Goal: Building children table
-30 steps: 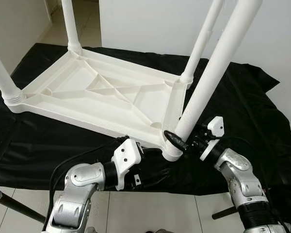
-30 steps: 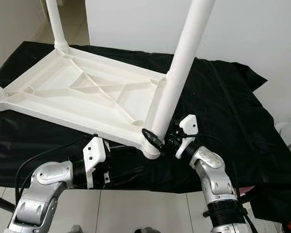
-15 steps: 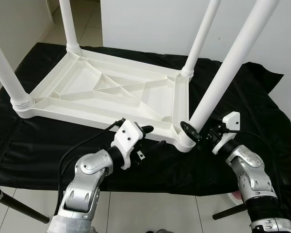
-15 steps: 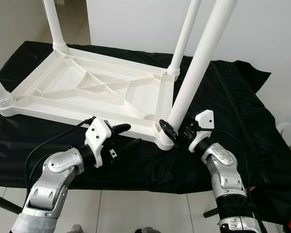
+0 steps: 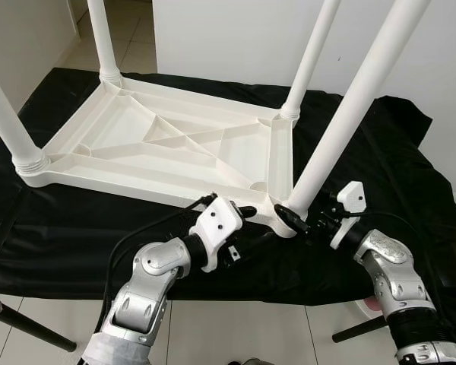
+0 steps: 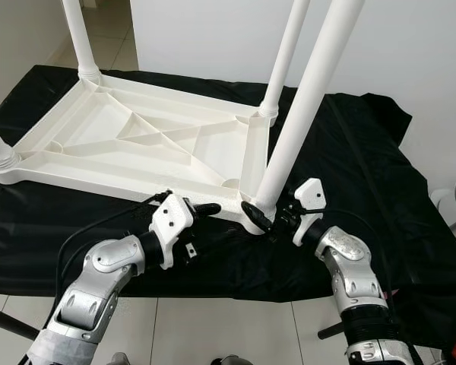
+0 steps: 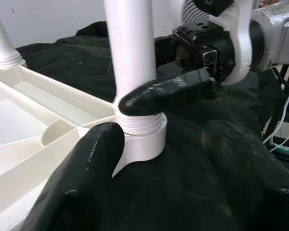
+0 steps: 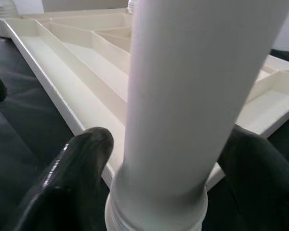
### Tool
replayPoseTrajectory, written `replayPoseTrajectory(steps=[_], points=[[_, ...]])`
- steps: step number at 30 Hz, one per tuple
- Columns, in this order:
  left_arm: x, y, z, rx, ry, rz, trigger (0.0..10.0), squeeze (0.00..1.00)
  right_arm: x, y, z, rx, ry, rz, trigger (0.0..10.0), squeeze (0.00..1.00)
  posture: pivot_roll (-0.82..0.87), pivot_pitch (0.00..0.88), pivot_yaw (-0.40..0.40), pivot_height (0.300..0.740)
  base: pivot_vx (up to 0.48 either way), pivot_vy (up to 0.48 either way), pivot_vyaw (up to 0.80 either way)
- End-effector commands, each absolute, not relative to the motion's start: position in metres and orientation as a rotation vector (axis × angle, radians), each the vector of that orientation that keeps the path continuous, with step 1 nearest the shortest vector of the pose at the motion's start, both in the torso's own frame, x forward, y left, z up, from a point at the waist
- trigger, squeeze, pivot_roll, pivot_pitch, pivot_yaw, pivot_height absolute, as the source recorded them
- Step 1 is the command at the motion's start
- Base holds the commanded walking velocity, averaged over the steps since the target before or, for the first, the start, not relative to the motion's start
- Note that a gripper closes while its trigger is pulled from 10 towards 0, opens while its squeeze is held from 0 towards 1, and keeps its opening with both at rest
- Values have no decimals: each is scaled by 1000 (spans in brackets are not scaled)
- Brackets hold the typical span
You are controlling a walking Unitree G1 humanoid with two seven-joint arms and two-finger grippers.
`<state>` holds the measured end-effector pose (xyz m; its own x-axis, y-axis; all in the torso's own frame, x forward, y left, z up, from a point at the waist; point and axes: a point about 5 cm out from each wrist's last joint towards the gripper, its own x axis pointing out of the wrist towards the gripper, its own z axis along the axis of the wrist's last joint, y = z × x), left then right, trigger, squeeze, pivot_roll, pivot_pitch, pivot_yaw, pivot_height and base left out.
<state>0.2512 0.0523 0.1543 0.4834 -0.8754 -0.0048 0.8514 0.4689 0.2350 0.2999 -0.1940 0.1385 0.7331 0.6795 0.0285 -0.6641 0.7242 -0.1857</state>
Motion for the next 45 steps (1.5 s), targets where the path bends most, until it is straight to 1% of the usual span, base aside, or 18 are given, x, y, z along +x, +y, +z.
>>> replayPoseTrajectory(steps=[1,4,5,10,14,15,16,17,21,24,26,28,33,39,41,45], points=[[252,51,150,219,-111,-1027,10000,0,301,-197,139,-190,-93,743,3725,0,-36,48,-73,740,0,0,0],[252,51,150,218,-109,-1029,10000,0,301,-198,138,-183,-85,739,3725,0,-32,48,-75,740,0,0,0],[253,50,149,217,-109,-1030,10000,0,301,-198,136,-175,-76,731,0,0,-31,47,-74,740,0,0,0],[254,49,149,211,-112,-1026,10000,0,297,-195,130,-159,-69,700,0,0,-28,47,-76,740,0,0,0],[256,48,151,214,-124,-1019,10000,0,296,-186,129,-133,-97,650,0,0,-27,48,-82,740,0,0,0],[256,48,152,212,-127,-1016,10000,0,296,-183,129,-127,-104,623,4431,0,-25,50,-86,740,0,0,0],[256,48,152,212,-127,-1016,10000,0,296,-183,129,-127,-104,623,4431,0,-25,50,-86,740,0,0,0],[257,47,153,211,-130,-1013,10000,0,296,-179,129,-111,-113,597,10000,0,-25,50,-87,740,0,0,0],[258,47,155,204,-142,-995,10000,0,294,-166,131,-79,-157,470,10000,0,-20,55,-95,740,0,0,0],[258,47,155,202,-145,-988,10000,0,293,-164,131,-62,-165,431,10000,0,-21,58,-95,740,0,0,0],[259,48,155,199,-145,-980,10000,0,293,-162,131,-71,-171,327,10000,0,-21,60,-94,740,0,0,0],[261,48,156,195,-147,-972,10000,0,293,-158,131,-73,-175,280,10000,0,-20,68,-94,740,0,0,0],[264,48,159,187,-151,-957,10000,0,291,-155,130,-68,-167,206,10000,0,-22,79,-91,740,0,0,0],[272,51,160,192,-155,-928,10000,0,285,-144,127,-53,-142,84,10000,0,-24,91,-89,740,0,0,0],[272,51,160,192,-155,-928,10000,0,285,-144,127,-53,-142,84,10000,0,-24,91,-89,740,0,0,0],[277,55,160,214,-154,-906,10000,0,280,-133,126,-71,-135,64,10000,0,-30,91,-80,740,0,0,0]])
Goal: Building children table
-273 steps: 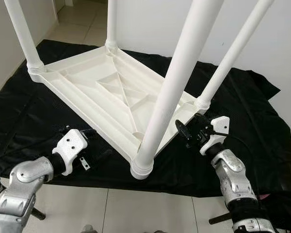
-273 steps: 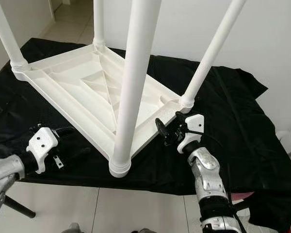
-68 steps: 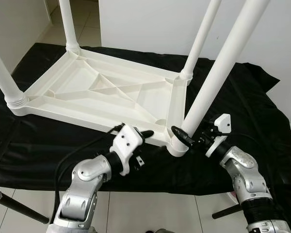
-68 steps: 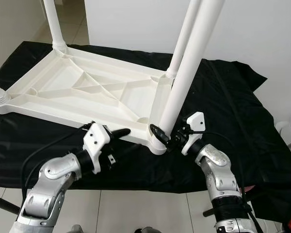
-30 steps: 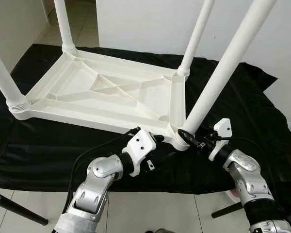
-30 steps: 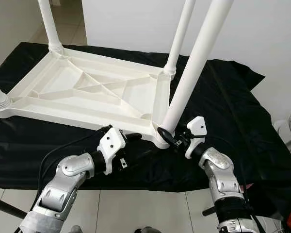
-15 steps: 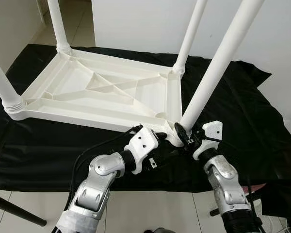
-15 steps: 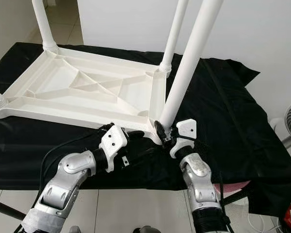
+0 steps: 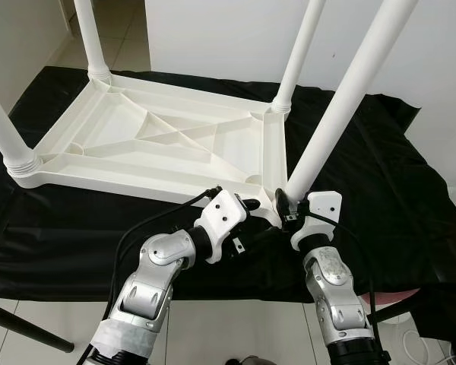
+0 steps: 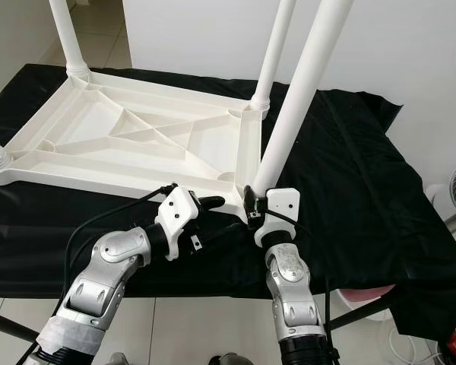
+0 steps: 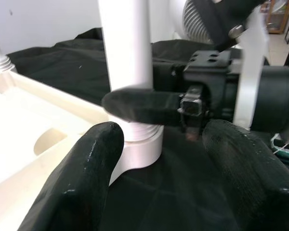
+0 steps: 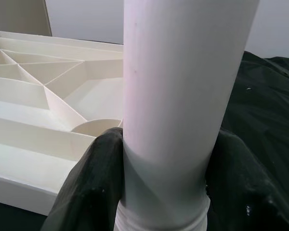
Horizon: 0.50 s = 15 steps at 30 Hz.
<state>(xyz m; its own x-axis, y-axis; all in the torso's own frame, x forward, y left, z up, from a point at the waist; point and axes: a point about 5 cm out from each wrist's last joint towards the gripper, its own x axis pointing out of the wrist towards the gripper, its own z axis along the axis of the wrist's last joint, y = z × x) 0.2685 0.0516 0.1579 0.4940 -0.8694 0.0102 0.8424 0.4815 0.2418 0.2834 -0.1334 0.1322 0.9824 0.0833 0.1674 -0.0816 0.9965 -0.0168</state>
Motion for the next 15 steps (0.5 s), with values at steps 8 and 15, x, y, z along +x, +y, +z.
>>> replayPoseTrajectory(steps=[8,15], points=[[286,59,162,217,-163,-875,10000,0,276,-118,132,-32,-157,137,10000,1000,-40,81,-81,740,0,0,0],[293,62,164,215,-172,-860,10000,0,277,-138,140,-84,-183,140,10000,110,-50,64,-84,740,0,0,0]])
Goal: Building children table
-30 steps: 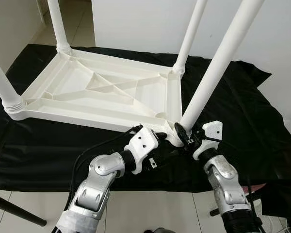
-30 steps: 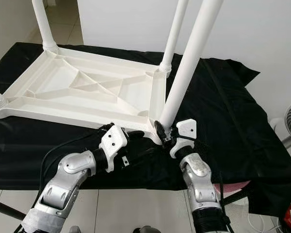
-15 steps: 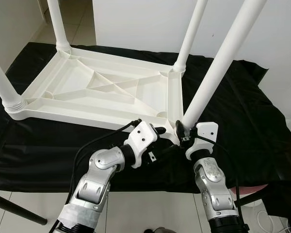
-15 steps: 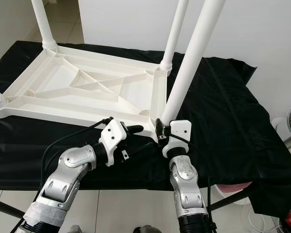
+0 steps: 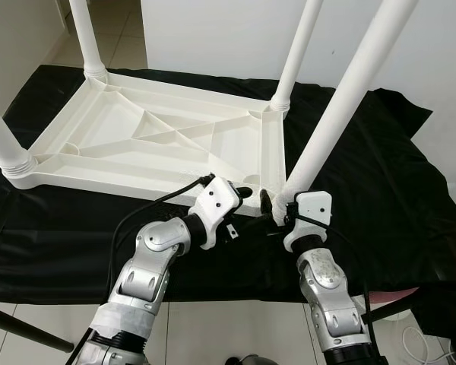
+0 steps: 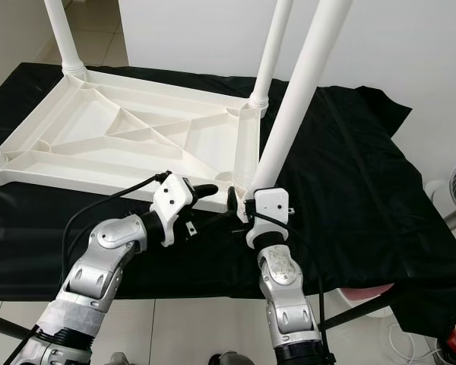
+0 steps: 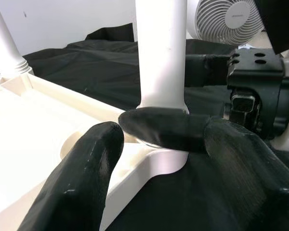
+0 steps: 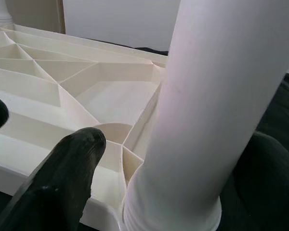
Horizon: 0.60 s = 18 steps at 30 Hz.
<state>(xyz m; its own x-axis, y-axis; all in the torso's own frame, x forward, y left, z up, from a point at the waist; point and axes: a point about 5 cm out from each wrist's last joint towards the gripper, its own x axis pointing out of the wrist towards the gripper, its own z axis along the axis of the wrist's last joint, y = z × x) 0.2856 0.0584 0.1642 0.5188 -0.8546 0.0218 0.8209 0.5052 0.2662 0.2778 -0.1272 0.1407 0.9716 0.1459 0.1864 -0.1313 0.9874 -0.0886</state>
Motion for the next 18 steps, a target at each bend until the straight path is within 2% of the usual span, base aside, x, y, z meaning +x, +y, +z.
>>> replayPoseTrajectory(steps=[1,2,3,14,18], points=[[294,62,165,217,-174,-859,10000,0,277,-141,141,-86,-183,158,10000,110,-52,62,-83,740,0,0,0],[294,62,165,217,-174,-859,10000,0,277,-141,141,-86,-183,158,10000,110,-52,62,-83,740,0,0,0],[294,62,165,220,-182,-864,10000,0,278,-144,141,-93,-181,193,10000,0,-52,58,-83,740,0,0,0],[293,66,158,244,-160,-909,10000,0,297,-179,138,-179,-132,415,10000,0,-45,35,-79,740,0,0,0],[294,67,158,252,-160,-908,10000,0,301,-180,139,-160,-129,472,10000,0,-42,32,-78,740,0,0,0]])
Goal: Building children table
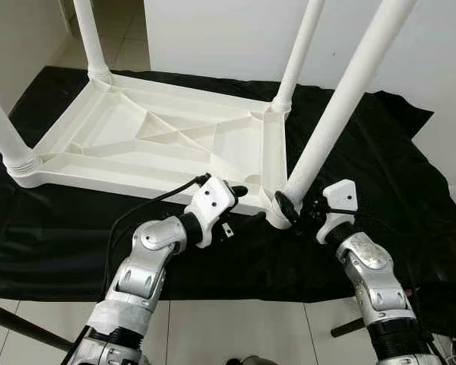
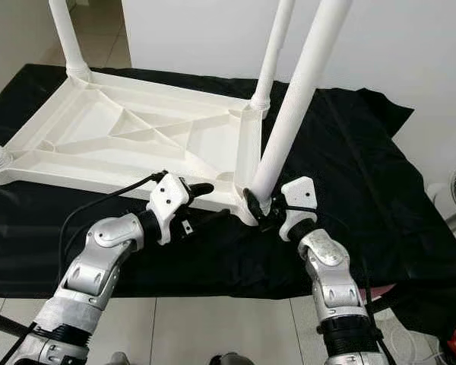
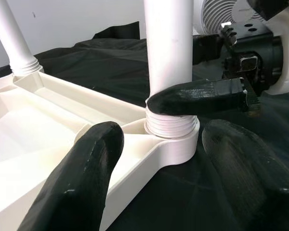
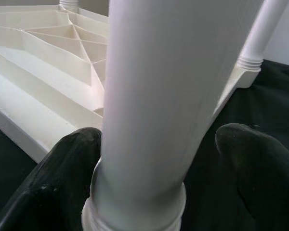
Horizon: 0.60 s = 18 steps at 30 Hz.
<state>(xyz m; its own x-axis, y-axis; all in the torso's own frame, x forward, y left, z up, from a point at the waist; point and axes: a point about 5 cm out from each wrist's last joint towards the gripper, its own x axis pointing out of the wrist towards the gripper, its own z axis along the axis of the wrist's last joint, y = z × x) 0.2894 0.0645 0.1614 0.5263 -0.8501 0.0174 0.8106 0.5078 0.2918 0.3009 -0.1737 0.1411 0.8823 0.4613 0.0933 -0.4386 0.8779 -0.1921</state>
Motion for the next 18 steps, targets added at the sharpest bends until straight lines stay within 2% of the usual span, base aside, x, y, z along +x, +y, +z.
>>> replayPoseTrajectory(steps=[1,9,14,15,16,17,18], points=[[294,67,159,266,-167,-911,10000,0,305,-178,138,-156,-108,550,10000,0,-36,26,-77,740,0,0,0],[291,65,158,249,-172,-947,10000,0,317,-173,134,-166,-63,713,10000,0,-24,14,-72,740,0,0,0],[288,63,157,245,-173,-970,10000,0,321,-173,133,-179,-51,742,10000,0,-22,9,-72,740,0,0,0],[286,63,156,235,-165,-990,10000,0,324,-172,131,-176,-41,761,7843,0,-18,4,-71,740,0,0,0],[283,62,154,228,-155,-1005,10000,0,326,-172,131,-191,-34,775,4706,0,-15,2,-72,740,0,0,0],[283,62,154,228,-155,-1005,10000,0,326,-172,131,-191,-34,775,4706,0,-15,2,-72,740,0,0,0],[281,62,151,218,-139,-1021,10000,0,328,-172,130,-194,-24,787,0,0,-12,0,-75,740,0,0,0]])
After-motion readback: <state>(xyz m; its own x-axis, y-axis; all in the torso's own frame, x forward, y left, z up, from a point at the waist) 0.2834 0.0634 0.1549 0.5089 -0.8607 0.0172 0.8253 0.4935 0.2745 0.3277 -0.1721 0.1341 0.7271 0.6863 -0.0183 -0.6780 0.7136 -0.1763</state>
